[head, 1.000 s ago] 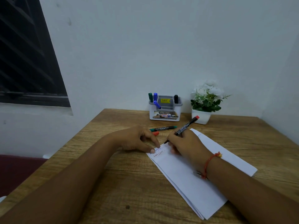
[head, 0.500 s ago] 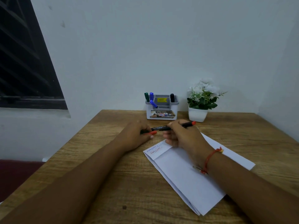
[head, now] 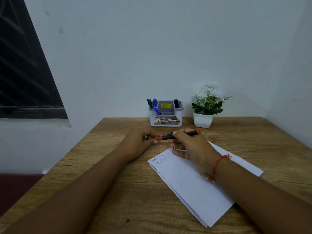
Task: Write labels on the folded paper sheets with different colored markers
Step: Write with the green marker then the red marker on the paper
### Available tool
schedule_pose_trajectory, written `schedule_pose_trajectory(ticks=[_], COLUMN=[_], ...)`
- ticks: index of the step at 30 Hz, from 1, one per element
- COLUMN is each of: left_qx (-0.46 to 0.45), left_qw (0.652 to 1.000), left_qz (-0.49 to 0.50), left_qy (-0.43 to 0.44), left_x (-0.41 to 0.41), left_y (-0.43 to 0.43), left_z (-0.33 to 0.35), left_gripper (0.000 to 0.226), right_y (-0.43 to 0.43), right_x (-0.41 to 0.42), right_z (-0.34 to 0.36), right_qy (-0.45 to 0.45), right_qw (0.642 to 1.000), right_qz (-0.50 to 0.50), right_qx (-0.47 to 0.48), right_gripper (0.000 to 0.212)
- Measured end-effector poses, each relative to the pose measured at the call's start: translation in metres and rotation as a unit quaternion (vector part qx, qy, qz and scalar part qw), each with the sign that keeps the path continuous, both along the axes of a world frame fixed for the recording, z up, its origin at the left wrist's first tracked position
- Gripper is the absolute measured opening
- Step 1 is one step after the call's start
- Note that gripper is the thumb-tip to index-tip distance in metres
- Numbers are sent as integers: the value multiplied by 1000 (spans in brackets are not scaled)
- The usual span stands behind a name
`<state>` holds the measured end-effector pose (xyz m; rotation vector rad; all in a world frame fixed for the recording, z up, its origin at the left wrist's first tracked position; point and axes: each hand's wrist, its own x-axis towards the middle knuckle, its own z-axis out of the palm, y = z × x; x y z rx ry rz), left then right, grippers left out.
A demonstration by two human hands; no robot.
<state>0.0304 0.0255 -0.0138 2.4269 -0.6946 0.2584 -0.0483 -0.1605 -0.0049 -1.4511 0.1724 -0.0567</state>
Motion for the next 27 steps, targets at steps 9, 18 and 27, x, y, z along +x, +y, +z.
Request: schedule_pose_trajectory(ticks=[9, 18, 27], left_qx=[-11, -40, -67], left_qw=[1000, 998, 993], left_qz=[-7, -53, -90], left_qy=[12, 18, 47], left_x=[0, -2, -10], left_y=[0, -2, -10], left_z=[0, -1, -1], left_gripper=[16, 18, 20], right_y=[-1, -2, -9], right_x=[3, 4, 4], right_z=[0, -6, -6], right_qy=[19, 0, -20], right_qw=[999, 1000, 999], right_qz=[-21, 4, 28], right_qx=[43, 8, -19], right_gripper=[12, 8, 19])
